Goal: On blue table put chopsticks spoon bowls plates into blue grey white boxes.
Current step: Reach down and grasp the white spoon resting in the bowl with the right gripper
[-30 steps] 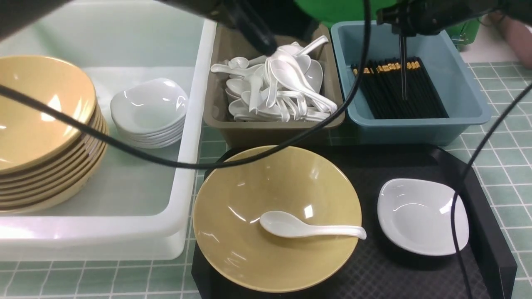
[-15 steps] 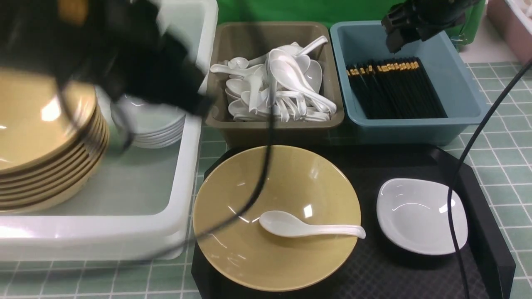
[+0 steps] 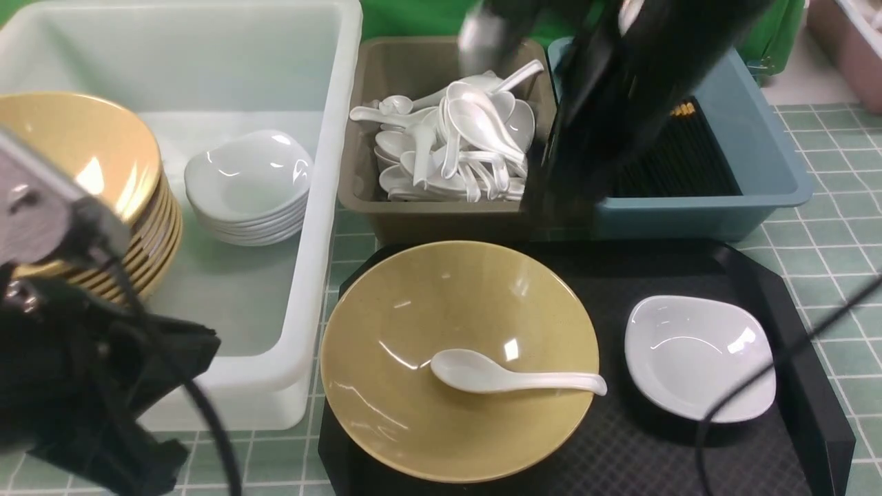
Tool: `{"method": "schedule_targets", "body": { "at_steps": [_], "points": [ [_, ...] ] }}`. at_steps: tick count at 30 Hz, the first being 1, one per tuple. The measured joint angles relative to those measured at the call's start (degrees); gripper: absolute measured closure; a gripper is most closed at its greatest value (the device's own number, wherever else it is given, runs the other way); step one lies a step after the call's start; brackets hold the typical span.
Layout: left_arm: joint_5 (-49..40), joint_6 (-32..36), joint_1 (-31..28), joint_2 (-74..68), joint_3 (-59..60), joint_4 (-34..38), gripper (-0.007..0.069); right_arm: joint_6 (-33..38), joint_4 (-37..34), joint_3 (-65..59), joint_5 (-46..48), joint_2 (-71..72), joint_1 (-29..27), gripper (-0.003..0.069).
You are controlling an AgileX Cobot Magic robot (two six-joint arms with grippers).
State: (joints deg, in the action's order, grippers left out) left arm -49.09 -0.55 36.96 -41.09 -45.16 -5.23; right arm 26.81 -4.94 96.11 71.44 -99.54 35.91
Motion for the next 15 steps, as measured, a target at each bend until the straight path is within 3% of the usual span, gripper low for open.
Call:
{"method": "schedule_targets", "body": {
  "at_steps": [6,15],
  "points": [
    [1.85,-0.32,0.0,1.21,0.91,0.18,0.0622,6.92,0.0,-7.33,-0.06,-2.8,5.53,0.0136],
    [3.59,-0.32,0.0,1.21,0.91,0.36,0.0622,7.94,3.82,-7.74,-4.0,-10.95,6.04,0.0136]
  ]
}}
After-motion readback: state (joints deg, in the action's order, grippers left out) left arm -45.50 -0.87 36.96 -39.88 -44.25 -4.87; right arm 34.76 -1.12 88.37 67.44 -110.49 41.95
